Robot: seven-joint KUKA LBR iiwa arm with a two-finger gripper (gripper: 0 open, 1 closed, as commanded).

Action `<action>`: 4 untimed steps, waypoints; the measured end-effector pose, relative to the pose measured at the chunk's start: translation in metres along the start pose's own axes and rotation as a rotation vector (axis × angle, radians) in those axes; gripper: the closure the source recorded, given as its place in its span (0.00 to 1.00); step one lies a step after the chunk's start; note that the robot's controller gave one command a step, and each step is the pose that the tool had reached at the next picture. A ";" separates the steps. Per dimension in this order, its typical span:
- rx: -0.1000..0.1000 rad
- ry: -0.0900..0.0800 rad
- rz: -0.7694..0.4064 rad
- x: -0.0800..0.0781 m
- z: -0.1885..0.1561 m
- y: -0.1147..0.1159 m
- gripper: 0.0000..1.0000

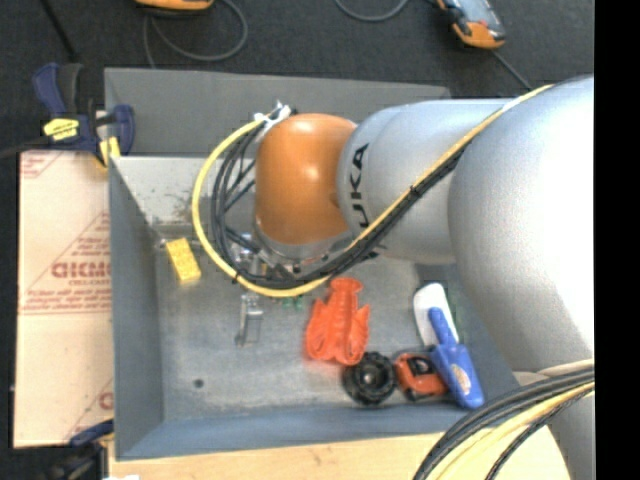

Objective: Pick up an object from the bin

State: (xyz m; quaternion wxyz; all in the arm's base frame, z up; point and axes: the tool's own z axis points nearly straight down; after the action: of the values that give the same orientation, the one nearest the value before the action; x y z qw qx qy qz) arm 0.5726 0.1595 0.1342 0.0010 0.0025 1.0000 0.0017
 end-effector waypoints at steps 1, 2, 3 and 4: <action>0.000 0.000 0.001 0.000 0.000 0.000 0.00; 0.005 0.005 -0.053 0.009 -0.010 -0.008 0.00; 0.003 -0.002 -0.074 -0.022 -0.021 -0.028 0.00; 0.005 0.001 -0.165 0.002 -0.043 -0.049 0.00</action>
Offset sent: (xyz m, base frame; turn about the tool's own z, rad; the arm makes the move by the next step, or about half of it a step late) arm -0.0270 -0.0258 0.0375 -0.1459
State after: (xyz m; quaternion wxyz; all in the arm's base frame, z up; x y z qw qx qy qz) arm 0.5706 0.1100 0.1766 0.0008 -0.0797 0.9968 -0.0009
